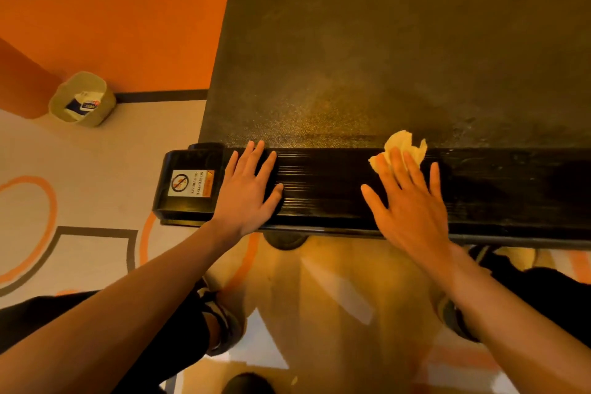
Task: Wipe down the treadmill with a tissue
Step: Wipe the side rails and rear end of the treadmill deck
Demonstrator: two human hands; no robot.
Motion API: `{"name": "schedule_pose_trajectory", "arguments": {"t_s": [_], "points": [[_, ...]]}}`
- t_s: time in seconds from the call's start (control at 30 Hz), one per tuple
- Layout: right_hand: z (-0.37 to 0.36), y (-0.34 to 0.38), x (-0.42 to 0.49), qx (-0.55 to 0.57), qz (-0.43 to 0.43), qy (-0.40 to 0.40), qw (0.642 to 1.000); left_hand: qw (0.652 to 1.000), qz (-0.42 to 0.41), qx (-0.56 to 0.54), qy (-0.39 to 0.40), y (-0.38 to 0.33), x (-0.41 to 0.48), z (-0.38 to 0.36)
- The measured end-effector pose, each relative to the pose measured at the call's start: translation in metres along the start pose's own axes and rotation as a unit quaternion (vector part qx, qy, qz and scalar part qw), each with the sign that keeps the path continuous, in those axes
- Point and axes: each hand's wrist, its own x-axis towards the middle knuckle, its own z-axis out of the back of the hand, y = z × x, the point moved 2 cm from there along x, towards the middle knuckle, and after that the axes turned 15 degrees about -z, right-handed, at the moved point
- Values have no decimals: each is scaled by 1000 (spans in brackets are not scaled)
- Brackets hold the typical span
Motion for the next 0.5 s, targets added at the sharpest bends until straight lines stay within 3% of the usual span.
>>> {"name": "schedule_pose_trajectory", "arguments": {"t_s": [0.13,0.27,0.5], "points": [[2,-14,-12,-3,13,-1,1000,997,-66,32,3,-50,30,-10],[0,-11,-11,0,14,-15,1000,997,-68,33,16,-91,61,-24],[-2,-13,-5,-22,40,-14,999,995,-93,45,3,-97,59,-29]]}}
